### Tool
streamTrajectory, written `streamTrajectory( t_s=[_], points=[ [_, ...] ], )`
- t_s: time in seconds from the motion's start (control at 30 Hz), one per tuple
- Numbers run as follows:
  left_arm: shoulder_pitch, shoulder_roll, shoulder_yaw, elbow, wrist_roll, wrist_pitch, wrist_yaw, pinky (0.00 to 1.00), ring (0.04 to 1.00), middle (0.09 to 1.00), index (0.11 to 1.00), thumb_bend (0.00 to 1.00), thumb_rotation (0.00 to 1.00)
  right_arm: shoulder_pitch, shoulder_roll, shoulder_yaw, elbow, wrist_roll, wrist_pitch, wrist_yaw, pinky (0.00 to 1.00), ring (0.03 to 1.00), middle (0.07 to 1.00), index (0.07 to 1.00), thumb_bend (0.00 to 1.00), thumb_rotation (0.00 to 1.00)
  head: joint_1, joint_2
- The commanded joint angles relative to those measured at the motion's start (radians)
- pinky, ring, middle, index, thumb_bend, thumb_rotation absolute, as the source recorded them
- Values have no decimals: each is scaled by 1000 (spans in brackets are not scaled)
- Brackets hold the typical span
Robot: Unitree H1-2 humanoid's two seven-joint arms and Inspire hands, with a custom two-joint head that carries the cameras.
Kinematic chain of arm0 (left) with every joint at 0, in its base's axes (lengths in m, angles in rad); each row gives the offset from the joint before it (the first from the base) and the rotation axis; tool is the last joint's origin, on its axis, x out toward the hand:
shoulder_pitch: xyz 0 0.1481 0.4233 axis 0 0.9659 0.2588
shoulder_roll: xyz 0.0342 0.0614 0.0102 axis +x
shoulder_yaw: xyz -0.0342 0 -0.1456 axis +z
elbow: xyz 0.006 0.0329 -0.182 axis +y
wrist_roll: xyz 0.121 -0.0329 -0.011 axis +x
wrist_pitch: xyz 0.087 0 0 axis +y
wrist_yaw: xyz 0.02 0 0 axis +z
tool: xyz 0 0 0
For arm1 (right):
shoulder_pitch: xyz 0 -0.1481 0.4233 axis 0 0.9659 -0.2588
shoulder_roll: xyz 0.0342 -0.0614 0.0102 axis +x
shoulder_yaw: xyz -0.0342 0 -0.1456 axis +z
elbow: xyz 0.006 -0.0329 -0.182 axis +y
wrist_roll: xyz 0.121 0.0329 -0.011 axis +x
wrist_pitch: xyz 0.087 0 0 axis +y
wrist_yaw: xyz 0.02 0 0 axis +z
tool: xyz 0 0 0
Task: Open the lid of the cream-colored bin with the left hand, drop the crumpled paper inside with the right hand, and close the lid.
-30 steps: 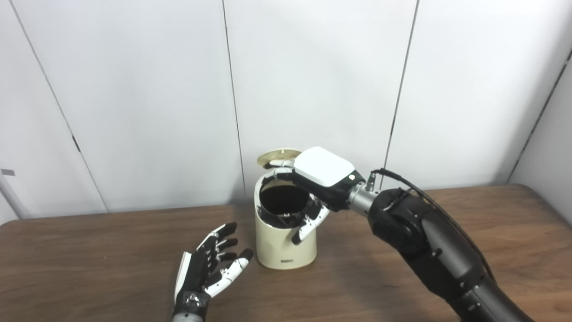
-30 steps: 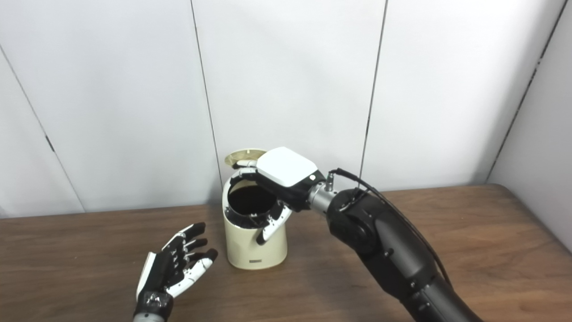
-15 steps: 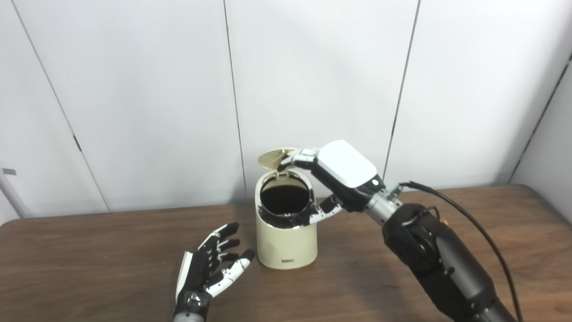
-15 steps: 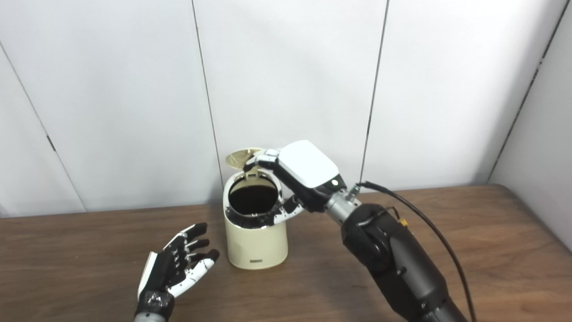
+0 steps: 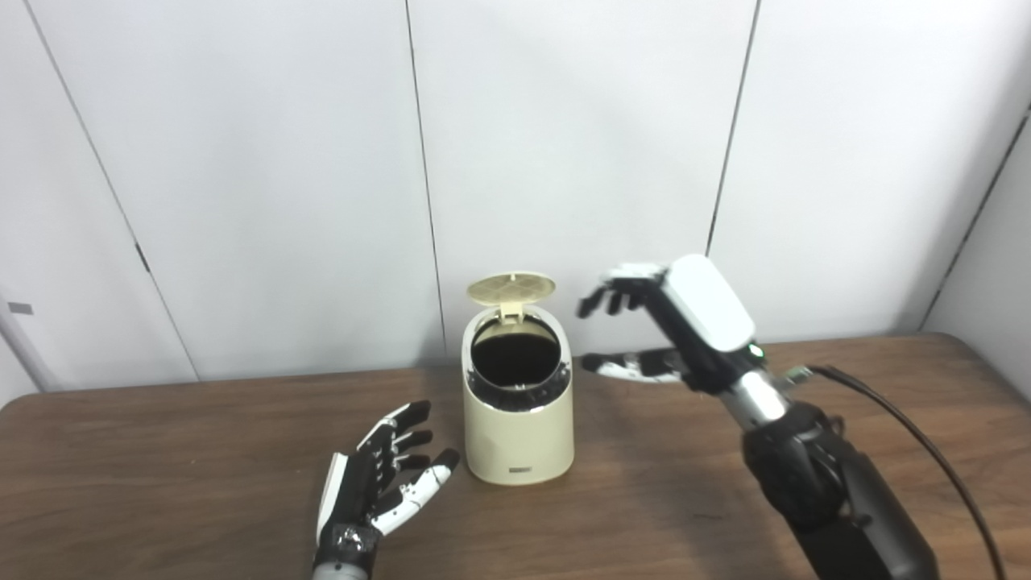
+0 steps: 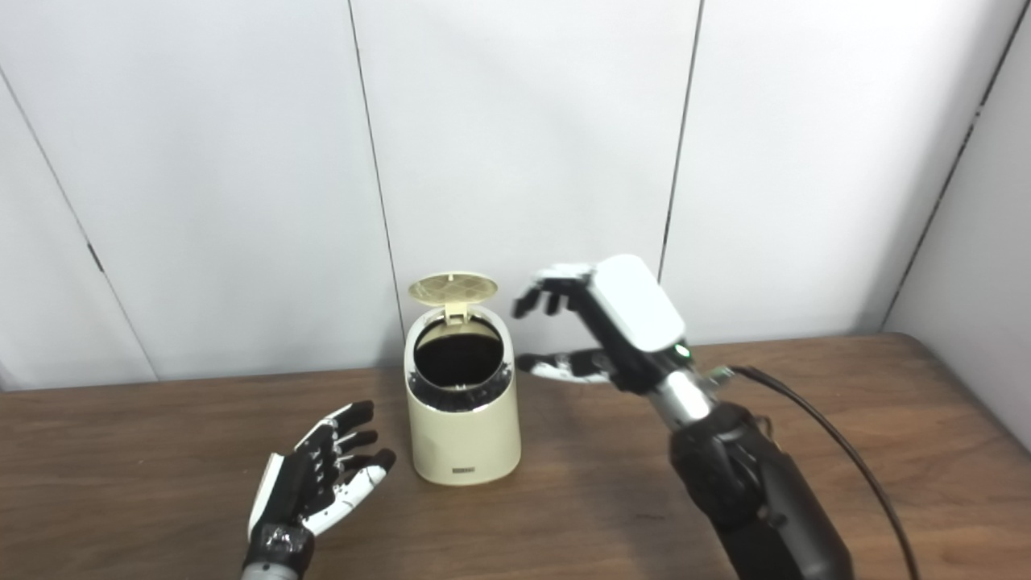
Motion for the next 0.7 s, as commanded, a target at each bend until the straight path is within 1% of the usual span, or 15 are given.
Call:
streamTrajectory(
  t_s=[0.0, 0.03, 0.07, 0.13, 0.2, 0.23, 0.27, 0.3, 0.33, 0.4, 0.47, 0.57, 0.67],
  points=[
    [-30, 1, 2, -17, -2, -38, 1, 700, 782, 850, 845, 658, 289, -14, 9, -41, -7, 94, -35, -36, 404, 452, 482, 514, 521, 33, -1, 0],
    [-29, 1, 2, -19, -4, -36, 0, 703, 783, 851, 845, 654, 280, 1, 20, -56, -3, 138, -29, -31, 427, 450, 473, 519, 523, 15, 0, 0],
    [-29, 1, 3, -21, -7, -34, -2, 704, 784, 852, 845, 652, 277, 16, 30, -70, -1, 175, -10, -22, 421, 449, 471, 519, 523, 10, 0, 0],
    [-28, 1, 4, -21, -11, -33, -4, 701, 786, 854, 846, 648, 268, 37, 43, -88, -3, 224, 31, 5, 360, 441, 472, 518, 524, 4, -1, -1],
    [-28, 2, 6, -21, -20, -33, -8, 696, 787, 855, 845, 652, 264, 73, 52, -95, -31, 275, 145, 75, 358, 455, 481, 513, 525, 7, -1, -1],
    [-28, 2, 8, -21, -25, -34, -10, 694, 787, 855, 845, 661, 265, 92, 53, -93, -50, 286, 195, 105, 381, 482, 570, 504, 523, 91, -1, -1],
    [-28, 3, 8, -20, -29, -34, -12, 693, 788, 856, 845, 664, 266, 109, 53, -89, -67, 295, 224, 127, 399, 499, 606, 501, 522, 120, -1, -1],
    [-28, 4, 9, -21, -32, -35, -13, 692, 787, 856, 845, 667, 268, 124, 53, -85, -79, 305, 236, 142, 418, 519, 633, 591, 656, 146, -2, -1],
    [-28, 5, 10, -21, -33, -35, -15, 692, 788, 856, 844, 668, 270, 133, 54, -83, -87, 311, 242, 152, 438, 541, 660, 651, 738, 144, -2, -1],
    [-27, 8, 10, -23, -34, -36, -16, 694, 790, 856, 845, 667, 272, 159, 64, -86, -92, 331, 237, 157, 465, 563, 688, 686, 783, 137, 1, 0],
    [-27, 12, 10, -27, -34, -35, -16, 694, 791, 857, 846, 665, 274, 176, 75, -88, -82, 349, 215, 153, 487, 579, 706, 700, 792, 127, 8, 4],
    [-26, 18, 10, -33, -31, -33, -15, 687, 787, 855, 846, 675, 295, 192, 98, -87, -36, 363, 154, 125, 491, 607, 736, 727, 787, 187, 18, 7],
    [-24, 18, 10, -35, -36, -36, -17, 690, 790, 857, 847, 679, 297, 200, 124, -88, -4, 370, 125, 103, 485, 616, 748, 737, 792, 212, 30, 9]
  ],
)
